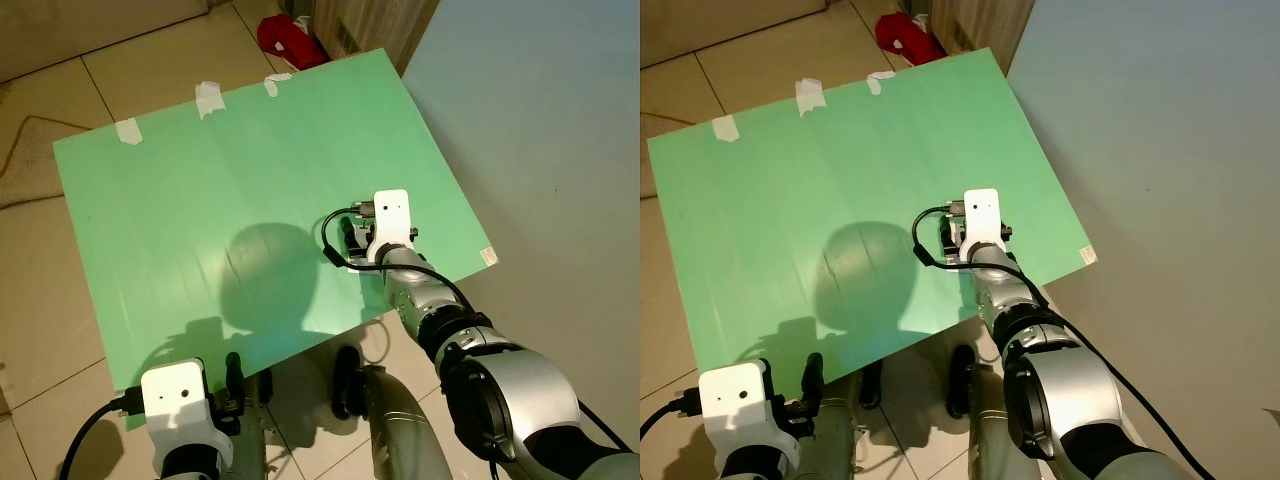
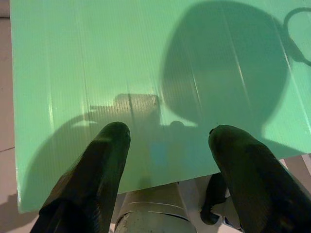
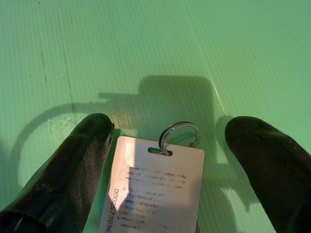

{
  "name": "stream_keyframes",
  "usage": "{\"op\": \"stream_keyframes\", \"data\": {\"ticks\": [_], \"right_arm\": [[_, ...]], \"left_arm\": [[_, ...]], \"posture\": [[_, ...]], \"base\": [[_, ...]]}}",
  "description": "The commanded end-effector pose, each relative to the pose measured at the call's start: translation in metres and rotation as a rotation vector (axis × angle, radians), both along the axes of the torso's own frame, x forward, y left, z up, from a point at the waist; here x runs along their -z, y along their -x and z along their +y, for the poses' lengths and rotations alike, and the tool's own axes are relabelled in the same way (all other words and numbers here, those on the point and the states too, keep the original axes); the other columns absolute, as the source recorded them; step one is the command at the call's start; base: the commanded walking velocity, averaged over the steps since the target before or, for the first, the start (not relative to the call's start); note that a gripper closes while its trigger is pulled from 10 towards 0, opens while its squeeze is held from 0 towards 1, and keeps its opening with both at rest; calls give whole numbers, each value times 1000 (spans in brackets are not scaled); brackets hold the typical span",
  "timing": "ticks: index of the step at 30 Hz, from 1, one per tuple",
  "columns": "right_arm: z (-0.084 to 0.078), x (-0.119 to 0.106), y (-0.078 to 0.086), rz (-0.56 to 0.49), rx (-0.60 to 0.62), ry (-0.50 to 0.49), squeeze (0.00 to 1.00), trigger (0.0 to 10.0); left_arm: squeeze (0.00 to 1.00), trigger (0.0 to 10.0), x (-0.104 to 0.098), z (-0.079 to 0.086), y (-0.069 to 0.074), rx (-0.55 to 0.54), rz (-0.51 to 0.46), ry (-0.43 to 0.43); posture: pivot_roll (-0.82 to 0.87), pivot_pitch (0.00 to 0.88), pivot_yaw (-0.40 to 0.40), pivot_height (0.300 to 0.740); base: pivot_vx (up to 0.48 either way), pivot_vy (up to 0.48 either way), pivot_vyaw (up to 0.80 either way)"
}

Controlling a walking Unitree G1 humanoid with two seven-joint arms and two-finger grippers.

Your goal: Hang keys on a hook

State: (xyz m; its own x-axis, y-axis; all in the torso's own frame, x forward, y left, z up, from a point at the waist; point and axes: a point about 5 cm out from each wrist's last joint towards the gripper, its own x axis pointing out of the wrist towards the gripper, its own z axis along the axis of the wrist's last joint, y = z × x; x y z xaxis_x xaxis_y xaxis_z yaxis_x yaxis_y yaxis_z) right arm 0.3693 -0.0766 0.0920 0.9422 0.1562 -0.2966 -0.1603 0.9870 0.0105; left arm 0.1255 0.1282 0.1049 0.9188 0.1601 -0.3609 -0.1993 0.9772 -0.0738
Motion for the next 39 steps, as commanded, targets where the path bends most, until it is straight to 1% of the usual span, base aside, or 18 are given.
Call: {"op": "stream_keyframes", "data": {"ticks": [1,2,3,4,15,16,18,19,31,39], "right_arm": [[-4,18,9,78,21,-1,0,10000],[-3,19,10,83,17,-6,855,10000],[-3,19,10,83,17,-6,855,10000],[-1,19,10,87,12,-10,1000,10000],[2,21,12,100,5,-16,1000,10000],[2,21,12,100,11,-19,0,7020],[1,21,12,99,19,-24,0,7020],[1,21,12,99,20,-28,0,0],[2,18,10,95,25,-58,0,0],[1,21,12,110,39,-77,0,0]], "left_arm": [[0,10000,1,-12,5,27,29,36],[0,10000,1,-12,5,27,29,36],[0,10000,1,-12,5,27,29,36],[0,10000,1,-11,6,26,29,34],[0,10000,0,-12,6,24,33,36],[0,10000,0,-12,6,24,34,36],[0,10000,0,-12,6,24,34,36],[0,10000,0,-12,6,24,34,36],[0,10000,1,-12,6,22,34,37],[0,10000,1,-13,6,23,36,38]], "posture": [[381,480,-82,740],[384,484,-80,740],[384,484,-80,740],[385,485,-80,740],[383,490,-82,740],[383,490,-82,740],[383,490,-82,740],[383,491,-82,740],[381,493,-84,740],[379,497,-83,740]], "base": [[0,0,0],[0,0,0],[0,0,0],[0,0,0],[0,0,0],[0,0,0],[0,0,0],[0,0,0],[0,0,0],[0,0,0]]}}
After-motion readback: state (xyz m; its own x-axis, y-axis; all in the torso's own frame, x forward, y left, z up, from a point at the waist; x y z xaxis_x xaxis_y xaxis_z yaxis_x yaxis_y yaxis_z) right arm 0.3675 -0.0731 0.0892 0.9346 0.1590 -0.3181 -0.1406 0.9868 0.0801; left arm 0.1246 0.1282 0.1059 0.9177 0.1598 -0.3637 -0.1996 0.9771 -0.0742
